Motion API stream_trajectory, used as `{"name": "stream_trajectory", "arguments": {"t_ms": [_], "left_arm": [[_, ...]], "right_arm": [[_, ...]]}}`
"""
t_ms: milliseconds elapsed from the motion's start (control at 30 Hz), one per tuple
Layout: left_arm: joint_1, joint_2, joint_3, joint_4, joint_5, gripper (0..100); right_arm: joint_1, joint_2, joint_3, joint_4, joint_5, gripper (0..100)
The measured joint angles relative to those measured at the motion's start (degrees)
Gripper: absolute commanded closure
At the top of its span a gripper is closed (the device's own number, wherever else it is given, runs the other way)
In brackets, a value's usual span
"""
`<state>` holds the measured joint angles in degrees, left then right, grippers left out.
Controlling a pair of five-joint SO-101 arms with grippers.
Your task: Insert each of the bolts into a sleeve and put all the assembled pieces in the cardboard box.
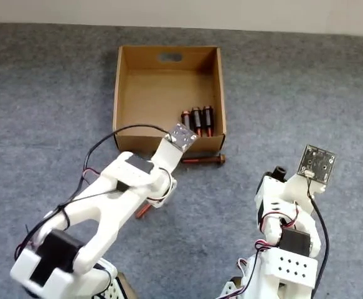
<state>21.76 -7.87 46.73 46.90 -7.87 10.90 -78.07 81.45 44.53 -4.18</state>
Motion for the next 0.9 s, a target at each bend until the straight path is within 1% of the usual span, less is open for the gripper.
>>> {"name": "stream_trajectory", "arguments": {"t_ms": [200,267,333,633,700,800,900], "left_arm": [[2.2,6.9,-6.8,4.4,-0.3,85],[2.2,7.5,-7.4,4.6,-0.3,91],[2.5,7.6,-7.5,4.7,-0.3,99],[2.9,7.8,-7.6,4.8,0.0,99],[2.9,6.9,-7.6,5.3,1.1,99],[2.7,2.2,-5.8,6.1,2.2,99],[2.1,-5.7,-1.0,5.9,2.3,99]], "right_arm": [[0.0,0.0,0.0,0.0,0.0,99.3],[0.0,0.0,0.0,0.0,0.0,99.3],[0.0,0.0,0.0,0.0,0.0,99.3],[0.0,0.0,0.0,0.0,0.0,99.3],[0.0,0.0,0.0,0.0,0.0,99.3],[0.0,0.0,1.1,0.0,0.0,99.3],[-0.2,0.0,1.1,0.0,0.0,99.3]]}}
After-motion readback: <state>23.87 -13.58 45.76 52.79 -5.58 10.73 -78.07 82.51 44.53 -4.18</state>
